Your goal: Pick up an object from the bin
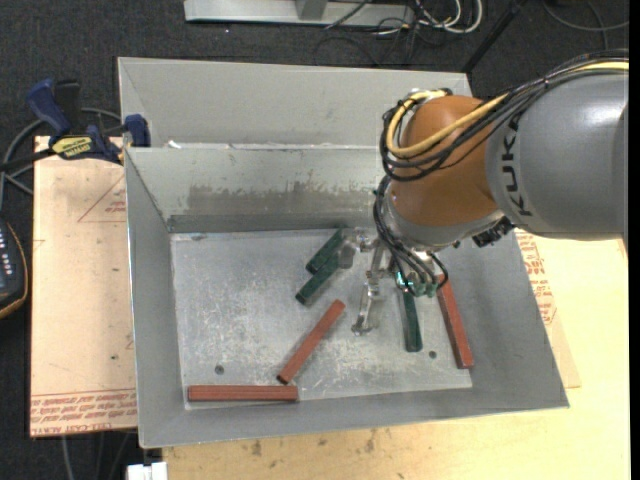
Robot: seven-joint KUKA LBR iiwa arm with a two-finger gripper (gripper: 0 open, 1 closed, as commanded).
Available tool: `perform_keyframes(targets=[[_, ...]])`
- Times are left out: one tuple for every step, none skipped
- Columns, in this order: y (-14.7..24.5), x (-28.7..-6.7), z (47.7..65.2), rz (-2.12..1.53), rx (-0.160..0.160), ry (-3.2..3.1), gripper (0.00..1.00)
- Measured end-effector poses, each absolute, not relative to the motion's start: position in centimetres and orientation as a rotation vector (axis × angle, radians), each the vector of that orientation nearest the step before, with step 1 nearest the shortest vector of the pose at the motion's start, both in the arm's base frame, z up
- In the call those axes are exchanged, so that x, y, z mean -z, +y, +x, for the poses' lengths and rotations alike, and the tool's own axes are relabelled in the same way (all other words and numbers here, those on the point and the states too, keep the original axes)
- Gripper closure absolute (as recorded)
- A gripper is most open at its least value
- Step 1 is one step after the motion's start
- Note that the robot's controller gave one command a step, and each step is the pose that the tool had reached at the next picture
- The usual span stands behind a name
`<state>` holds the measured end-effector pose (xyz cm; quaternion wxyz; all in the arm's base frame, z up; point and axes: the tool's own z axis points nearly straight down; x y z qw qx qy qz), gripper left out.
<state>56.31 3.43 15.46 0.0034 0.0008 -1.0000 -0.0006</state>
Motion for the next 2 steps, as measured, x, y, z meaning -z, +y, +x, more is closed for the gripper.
perform_keyframes(targets=[[6.0,-6.8,52.6,0.830,0.005,-3.026,0.00],[7.8,-10.1,54.0,0.776,0.003,-3.051,0.00]])
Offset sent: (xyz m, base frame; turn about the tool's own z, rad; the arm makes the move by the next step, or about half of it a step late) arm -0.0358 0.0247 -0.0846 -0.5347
